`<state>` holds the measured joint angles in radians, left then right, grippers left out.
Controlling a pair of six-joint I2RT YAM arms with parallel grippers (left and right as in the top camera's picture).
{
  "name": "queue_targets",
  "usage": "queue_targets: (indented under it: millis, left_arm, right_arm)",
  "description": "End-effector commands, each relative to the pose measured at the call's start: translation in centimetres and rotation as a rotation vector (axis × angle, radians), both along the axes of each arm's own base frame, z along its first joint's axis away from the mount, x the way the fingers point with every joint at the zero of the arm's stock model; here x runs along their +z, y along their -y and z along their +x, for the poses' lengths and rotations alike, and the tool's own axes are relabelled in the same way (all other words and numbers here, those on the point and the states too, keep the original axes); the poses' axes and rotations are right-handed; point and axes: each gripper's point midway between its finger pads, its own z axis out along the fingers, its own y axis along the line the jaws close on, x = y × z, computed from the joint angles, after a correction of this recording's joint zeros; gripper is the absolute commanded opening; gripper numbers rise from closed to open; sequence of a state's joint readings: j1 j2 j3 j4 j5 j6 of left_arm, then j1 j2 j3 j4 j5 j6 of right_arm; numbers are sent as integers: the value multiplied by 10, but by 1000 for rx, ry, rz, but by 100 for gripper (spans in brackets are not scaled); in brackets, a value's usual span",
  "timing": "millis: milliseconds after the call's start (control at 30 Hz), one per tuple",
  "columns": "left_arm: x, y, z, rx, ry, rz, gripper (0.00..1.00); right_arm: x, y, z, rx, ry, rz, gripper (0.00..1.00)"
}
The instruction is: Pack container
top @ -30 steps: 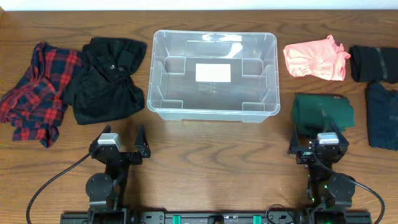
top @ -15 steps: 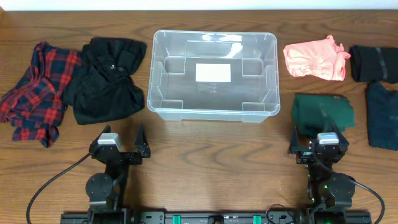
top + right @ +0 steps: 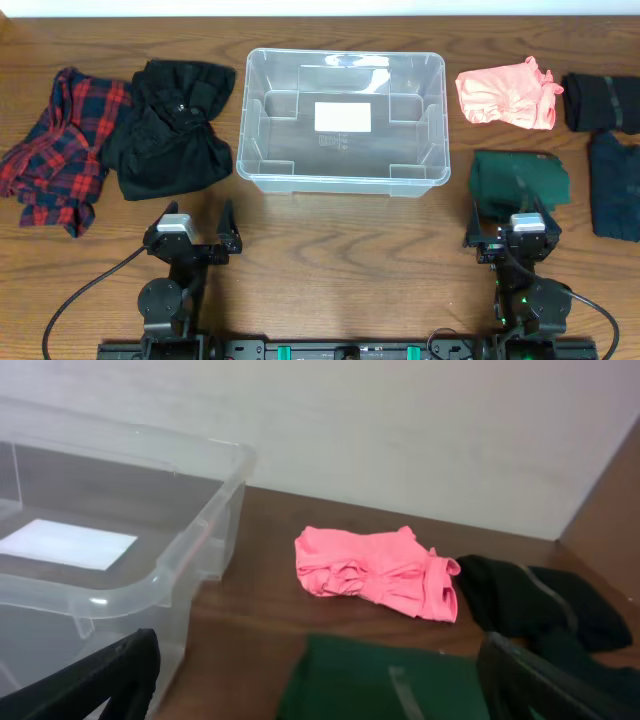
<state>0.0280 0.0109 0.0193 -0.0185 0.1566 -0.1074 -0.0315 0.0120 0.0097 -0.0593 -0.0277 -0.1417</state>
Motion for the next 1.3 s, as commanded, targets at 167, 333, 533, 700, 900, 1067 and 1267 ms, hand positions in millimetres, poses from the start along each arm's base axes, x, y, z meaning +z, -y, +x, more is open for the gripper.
queue_targets:
  millis: [167,333,533,700,900,1067,1267]
  left_arm:
    - [-15,2,-1,-11,-44,6,98]
    - [-15,2,-1,-11,-44,6,98]
    - [-15,2,-1,-11,-44,6,98]
    - [-15,2,-1,-11,-44,6,98]
    - [-15,2,-1,-11,-44,6,98]
    - [-15,2,-1,-11,-44,6,98]
    - [-15,2,-1,-11,-44,6,98]
  right_arm:
    - [1,0,0,1,7,8,99]
    - [4,-4,0,22,16,45,99]
    - [22,-4,-3,17,42,163,99]
    - [31,-2,-3,9,23,162,99]
    - [23,-1,0,2,-19,127,99]
    - [16,-1,-1,1,-48,129,99]
    - [10,-1,-2,-1,-72,130,99]
